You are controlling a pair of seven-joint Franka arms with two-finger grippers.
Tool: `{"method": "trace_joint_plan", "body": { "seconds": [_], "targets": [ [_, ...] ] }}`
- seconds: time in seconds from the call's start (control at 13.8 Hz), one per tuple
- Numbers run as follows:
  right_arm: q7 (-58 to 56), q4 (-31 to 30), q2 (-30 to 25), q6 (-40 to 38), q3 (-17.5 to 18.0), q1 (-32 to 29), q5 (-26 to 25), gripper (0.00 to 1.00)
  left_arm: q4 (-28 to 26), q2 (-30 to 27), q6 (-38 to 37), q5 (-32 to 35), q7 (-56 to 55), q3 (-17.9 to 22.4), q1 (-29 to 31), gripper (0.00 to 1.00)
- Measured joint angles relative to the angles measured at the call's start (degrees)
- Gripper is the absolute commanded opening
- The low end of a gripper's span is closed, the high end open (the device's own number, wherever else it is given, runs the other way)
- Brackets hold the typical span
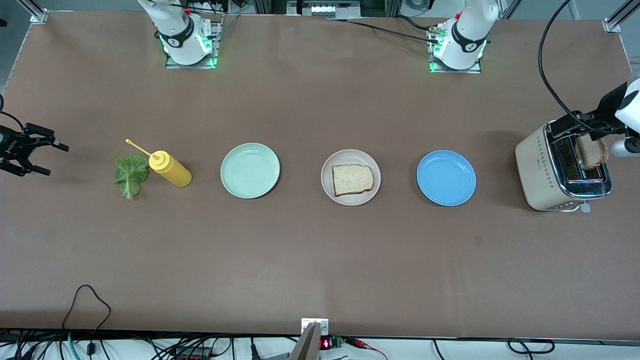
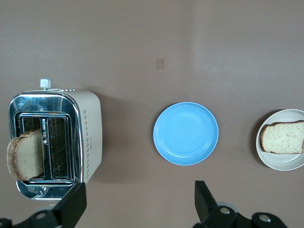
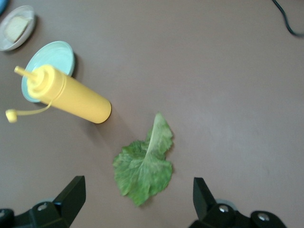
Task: Make sandwich in beige plate with both arms
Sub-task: 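Withdraw the right gripper away from the bottle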
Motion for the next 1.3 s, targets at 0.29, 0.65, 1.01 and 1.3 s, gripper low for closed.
{"method": "trace_joint_plan", "body": {
  "seconds": [0.29,0.65,1.01,1.3],
  "targets": [
    [28.26,0.66,-4.19,0.01,0.25,6.29,-11.87,1.0,0.0,0.0,0.0,0.0,0.0,0.0,0.0,1.0],
    [56.73,0.58,-5.5,0.0,0.42,14.34,-22.75,1.0,0.0,0.0,0.0,0.0,0.0,0.0,0.0,1.0],
    [75.54,0.06,-2.18,1.42,0.42,18.77,-32.09,1.0,0.0,0.0,0.0,0.0,0.0,0.0,0.0,1.0],
    [77.75,-0.33,3.2,7.75,0.22,19.01,-34.12,1.0,0.0,0.0,0.0,0.0,0.0,0.0,-0.01,1.0]
  ]
}}
